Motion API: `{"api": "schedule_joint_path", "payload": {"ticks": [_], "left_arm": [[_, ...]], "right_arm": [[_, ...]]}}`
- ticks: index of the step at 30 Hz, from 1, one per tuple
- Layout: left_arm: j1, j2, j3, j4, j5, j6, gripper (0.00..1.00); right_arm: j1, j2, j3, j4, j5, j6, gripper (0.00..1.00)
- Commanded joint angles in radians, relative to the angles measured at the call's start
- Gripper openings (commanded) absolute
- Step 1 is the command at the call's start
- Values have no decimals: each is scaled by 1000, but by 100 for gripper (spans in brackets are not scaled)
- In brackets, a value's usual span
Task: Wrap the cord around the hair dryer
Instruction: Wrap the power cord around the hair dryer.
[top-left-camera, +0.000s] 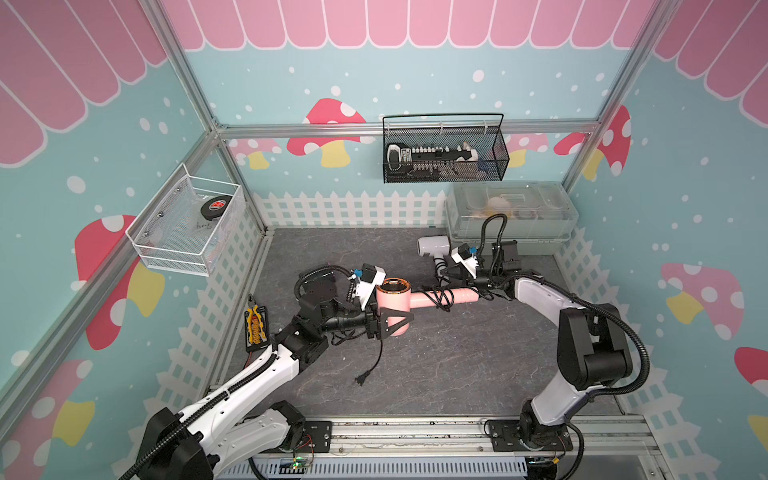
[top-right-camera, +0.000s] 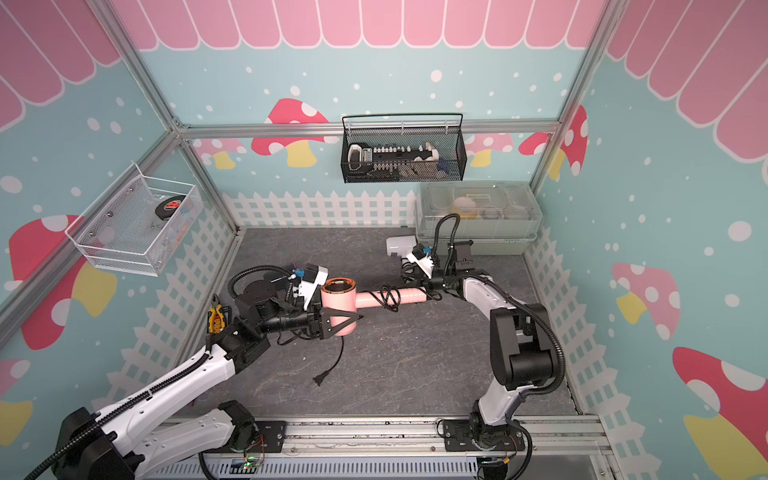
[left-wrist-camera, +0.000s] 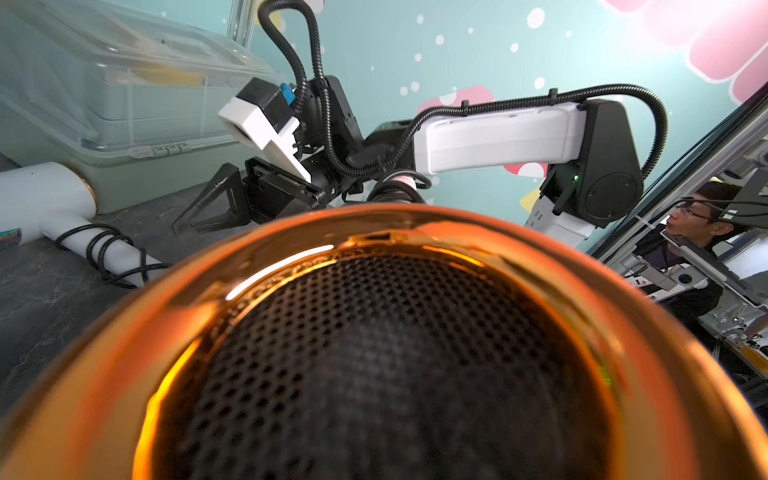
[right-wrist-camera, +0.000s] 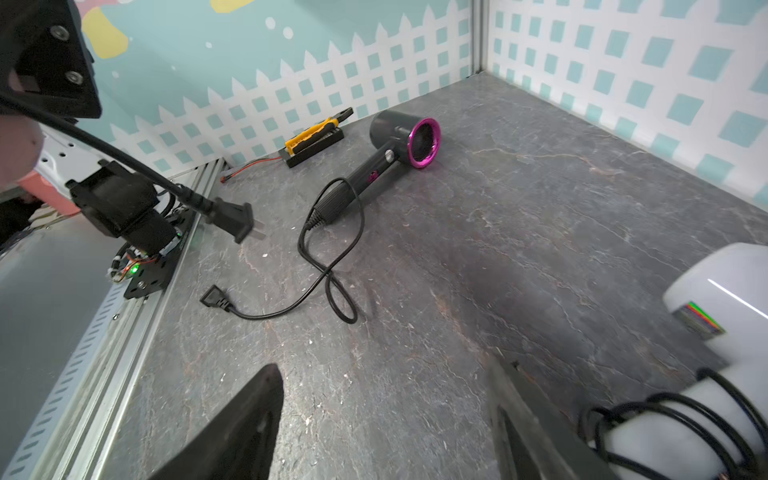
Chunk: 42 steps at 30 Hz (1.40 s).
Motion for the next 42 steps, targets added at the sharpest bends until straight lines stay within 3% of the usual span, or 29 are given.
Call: {"api": "schedule_joint_path", "payload": {"ticks": [1,10,13,25,38,40,42], "left_arm": [[8,-2,50,150,21,-38,0],[10,71,144,89,-48,-36,0],[10,110,173,86,-58,-47,0],[-3,248,230,165,-97,-119,0],[-10,269,205,299,-79,-187,0],[-9,278,198,337,-74,-213,0],[-10,280,195,355,-79,-221,0]], "right_arm": [[1,-35,-77,393,-31,233,75],[5,54,-309,1294,60,785,77],[28,117,-327,1501,79,906,77],[179,137,-306,1503,136,889,78],[265,207,-245,1503,210,894,77],[265,207,-242,1503,248,897,73],[265,207,-236,1503,250,904,62]]}}
